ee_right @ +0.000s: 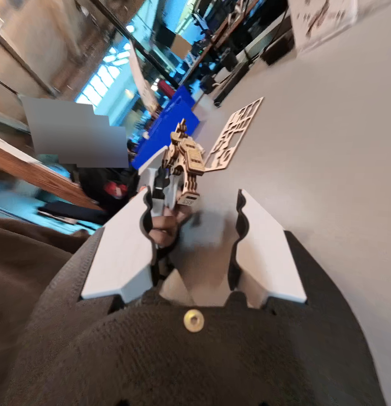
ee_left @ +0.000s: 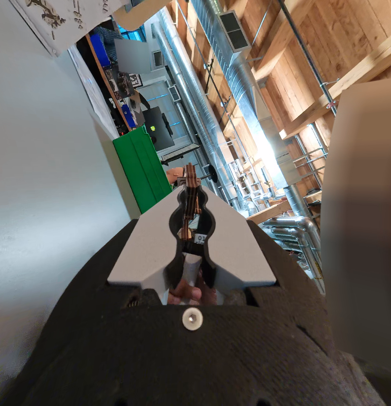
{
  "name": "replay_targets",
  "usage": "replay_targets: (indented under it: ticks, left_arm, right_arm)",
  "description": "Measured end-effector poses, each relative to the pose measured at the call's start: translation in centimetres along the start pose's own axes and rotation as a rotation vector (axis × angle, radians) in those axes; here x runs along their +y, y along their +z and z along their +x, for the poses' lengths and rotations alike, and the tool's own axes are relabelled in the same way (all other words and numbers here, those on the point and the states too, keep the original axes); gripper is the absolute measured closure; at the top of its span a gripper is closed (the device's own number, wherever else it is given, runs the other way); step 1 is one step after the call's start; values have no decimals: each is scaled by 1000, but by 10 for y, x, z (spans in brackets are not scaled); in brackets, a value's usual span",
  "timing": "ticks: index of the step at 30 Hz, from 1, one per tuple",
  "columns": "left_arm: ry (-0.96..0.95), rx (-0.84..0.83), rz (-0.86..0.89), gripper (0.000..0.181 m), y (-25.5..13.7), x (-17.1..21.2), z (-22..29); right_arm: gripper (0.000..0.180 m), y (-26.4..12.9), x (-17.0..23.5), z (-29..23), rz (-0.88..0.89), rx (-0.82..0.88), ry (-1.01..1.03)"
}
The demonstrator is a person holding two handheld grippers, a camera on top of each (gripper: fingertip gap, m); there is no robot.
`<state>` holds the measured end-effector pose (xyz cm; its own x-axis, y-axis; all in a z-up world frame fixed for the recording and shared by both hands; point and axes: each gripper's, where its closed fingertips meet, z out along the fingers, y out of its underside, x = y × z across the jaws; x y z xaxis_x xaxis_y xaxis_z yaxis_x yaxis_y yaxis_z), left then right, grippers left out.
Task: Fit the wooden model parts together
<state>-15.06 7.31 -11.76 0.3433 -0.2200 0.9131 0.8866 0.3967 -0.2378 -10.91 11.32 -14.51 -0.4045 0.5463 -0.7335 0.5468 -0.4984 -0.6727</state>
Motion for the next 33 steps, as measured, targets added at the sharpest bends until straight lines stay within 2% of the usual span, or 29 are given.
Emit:
replay_targets:
  ticks: [4, 9, 12, 13, 16, 19, 24, 33]
  left_arm:
    - [-4, -10, 13, 175, 1, 2, 0]
    - [-102, -18, 104, 174, -3, -9, -4]
    - [-98, -33, 124, 175, -2, -12, -5]
    - [-97, -34, 130, 175, 0, -14, -5]
    - [-103, -19, 155, 175, 1, -18, 0]
    - [-97, -18, 161, 175, -3, -21, 2]
    - [-118, -37, 173, 175, -8, -20, -3]
    - [-144, -39, 172, 175, -10, -17, -3]
  right_arm:
    - [113, 10, 7, -14, 37, -174, 230]
    - [123, 16, 12, -23, 152, -235, 378]
    - [140, 19, 10, -21, 282, -235, 458]
    - [151, 23, 7, -20, 321, -223, 475]
    - [164, 32, 0, -33, 380, -261, 485]
    - [157, 30, -6, -27, 445, -201, 460]
    - [157, 39, -8, -24, 468, -221, 485]
    - [167, 41, -12, -22, 489, -210, 468]
